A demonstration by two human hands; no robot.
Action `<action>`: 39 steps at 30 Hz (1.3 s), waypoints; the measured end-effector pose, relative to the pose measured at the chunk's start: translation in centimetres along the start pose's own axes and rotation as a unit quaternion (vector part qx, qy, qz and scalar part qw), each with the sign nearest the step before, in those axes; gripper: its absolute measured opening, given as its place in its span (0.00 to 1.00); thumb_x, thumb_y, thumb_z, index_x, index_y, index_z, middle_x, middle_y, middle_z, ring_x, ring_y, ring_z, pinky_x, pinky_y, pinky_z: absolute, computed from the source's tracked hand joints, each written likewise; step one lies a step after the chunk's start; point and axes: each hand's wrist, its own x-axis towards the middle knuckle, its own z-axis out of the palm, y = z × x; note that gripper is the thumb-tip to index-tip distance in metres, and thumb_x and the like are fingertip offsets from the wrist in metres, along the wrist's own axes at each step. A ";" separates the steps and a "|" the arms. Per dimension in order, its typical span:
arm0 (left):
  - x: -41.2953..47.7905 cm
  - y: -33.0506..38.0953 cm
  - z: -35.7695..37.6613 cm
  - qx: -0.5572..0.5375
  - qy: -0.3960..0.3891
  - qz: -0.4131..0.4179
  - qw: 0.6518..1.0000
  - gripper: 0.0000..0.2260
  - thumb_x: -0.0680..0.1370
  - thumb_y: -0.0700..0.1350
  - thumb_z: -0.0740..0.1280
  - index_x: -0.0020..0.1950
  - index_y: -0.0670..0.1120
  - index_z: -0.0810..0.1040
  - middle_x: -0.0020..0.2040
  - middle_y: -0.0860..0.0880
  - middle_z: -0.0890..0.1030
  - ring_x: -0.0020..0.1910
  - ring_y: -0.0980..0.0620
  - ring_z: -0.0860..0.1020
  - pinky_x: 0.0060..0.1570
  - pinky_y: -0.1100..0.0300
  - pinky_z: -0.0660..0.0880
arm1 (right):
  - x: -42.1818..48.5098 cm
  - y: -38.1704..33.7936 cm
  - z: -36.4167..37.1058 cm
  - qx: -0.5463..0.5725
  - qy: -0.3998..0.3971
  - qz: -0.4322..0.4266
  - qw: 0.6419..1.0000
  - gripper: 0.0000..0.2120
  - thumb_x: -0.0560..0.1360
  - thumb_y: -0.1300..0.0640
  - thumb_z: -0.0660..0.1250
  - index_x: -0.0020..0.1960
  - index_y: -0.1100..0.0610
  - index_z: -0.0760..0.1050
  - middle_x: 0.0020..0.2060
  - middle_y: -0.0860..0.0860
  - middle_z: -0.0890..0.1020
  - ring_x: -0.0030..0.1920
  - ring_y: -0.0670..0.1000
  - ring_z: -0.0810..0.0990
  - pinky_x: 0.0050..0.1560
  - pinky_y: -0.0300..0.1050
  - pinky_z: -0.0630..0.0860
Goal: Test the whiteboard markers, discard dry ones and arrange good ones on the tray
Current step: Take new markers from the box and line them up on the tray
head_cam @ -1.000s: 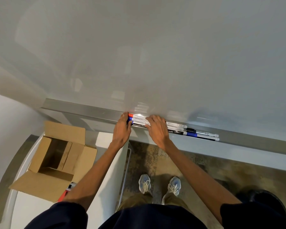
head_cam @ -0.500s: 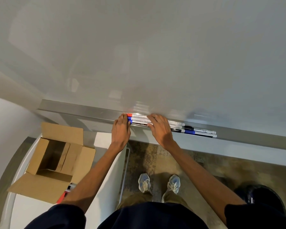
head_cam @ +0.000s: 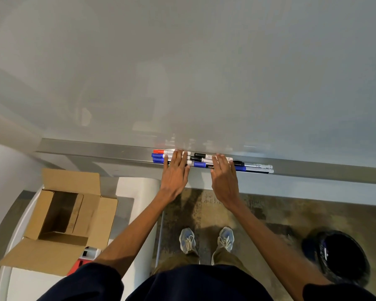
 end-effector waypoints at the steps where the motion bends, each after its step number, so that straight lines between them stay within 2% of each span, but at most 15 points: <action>1: 0.0 0.3 0.1 0.018 -0.009 -0.001 1.000 0.30 0.80 0.59 0.37 0.80 0.49 0.43 0.80 0.47 0.43 0.79 0.49 0.40 0.76 0.47 0.36 | 0.0 0.1 0.2 -0.005 0.000 -0.006 1.000 0.21 0.78 0.62 0.67 0.71 0.62 0.71 0.69 0.60 0.75 0.72 0.59 0.71 0.73 0.60 0.66; 5: -0.6 1.2 0.6 0.043 -0.020 0.007 0.999 0.29 0.79 0.60 0.34 0.79 0.51 0.39 0.79 0.47 0.38 0.78 0.48 0.35 0.74 0.44 0.33 | -0.3 0.5 0.3 -0.011 0.008 -0.011 1.000 0.22 0.77 0.65 0.68 0.71 0.60 0.72 0.69 0.60 0.74 0.72 0.59 0.70 0.74 0.60 0.63; 14: -0.5 1.1 0.8 0.013 -0.006 0.009 1.000 0.32 0.77 0.63 0.32 0.79 0.50 0.37 0.79 0.48 0.39 0.78 0.49 0.37 0.73 0.46 0.31 | -0.2 0.6 -0.3 0.067 0.069 -0.022 0.995 0.22 0.76 0.64 0.70 0.68 0.67 0.72 0.67 0.64 0.76 0.69 0.63 0.73 0.72 0.61 0.66; 19: -0.2 0.3 0.6 0.023 -0.015 -0.009 1.000 0.33 0.76 0.64 0.30 0.77 0.49 0.35 0.80 0.48 0.40 0.78 0.50 0.37 0.74 0.46 0.33 | -0.5 0.6 0.6 0.096 0.072 -0.049 0.992 0.24 0.77 0.61 0.69 0.70 0.67 0.71 0.68 0.62 0.75 0.70 0.61 0.72 0.69 0.65 0.69; 24: -0.9 0.4 0.9 0.031 -0.018 -0.005 0.999 0.34 0.75 0.64 0.29 0.77 0.48 0.35 0.79 0.47 0.38 0.78 0.49 0.36 0.71 0.49 0.29 | -0.8 0.7 1.0 0.111 0.072 -0.046 0.990 0.23 0.80 0.56 0.62 0.71 0.66 0.69 0.69 0.61 0.74 0.71 0.60 0.71 0.70 0.63 0.69; 27: -0.9 0.5 1.0 0.032 -0.019 -0.005 0.999 0.35 0.74 0.65 0.28 0.77 0.48 0.35 0.78 0.47 0.36 0.78 0.49 0.36 0.70 0.49 0.28 | -0.7 1.1 1.2 0.107 0.075 -0.061 0.989 0.23 0.81 0.56 0.62 0.72 0.66 0.69 0.69 0.61 0.73 0.72 0.60 0.70 0.69 0.64 0.70; 34: -1.0 1.0 1.0 0.012 0.009 -0.007 1.000 0.34 0.77 0.65 0.32 0.78 0.47 0.36 0.79 0.46 0.38 0.78 0.48 0.36 0.72 0.49 0.29 | -0.9 1.3 1.3 0.085 0.117 -0.066 0.987 0.22 0.80 0.58 0.66 0.70 0.68 0.71 0.68 0.63 0.74 0.71 0.61 0.71 0.69 0.64 0.69; 39: -0.6 0.2 0.2 -0.014 0.031 -0.055 0.998 0.34 0.79 0.62 0.40 0.80 0.44 0.42 0.80 0.45 0.41 0.78 0.48 0.40 0.73 0.49 0.33 | -1.4 2.5 0.7 0.051 0.144 -0.053 0.987 0.21 0.80 0.59 0.65 0.69 0.70 0.71 0.67 0.64 0.74 0.71 0.62 0.71 0.70 0.64 0.68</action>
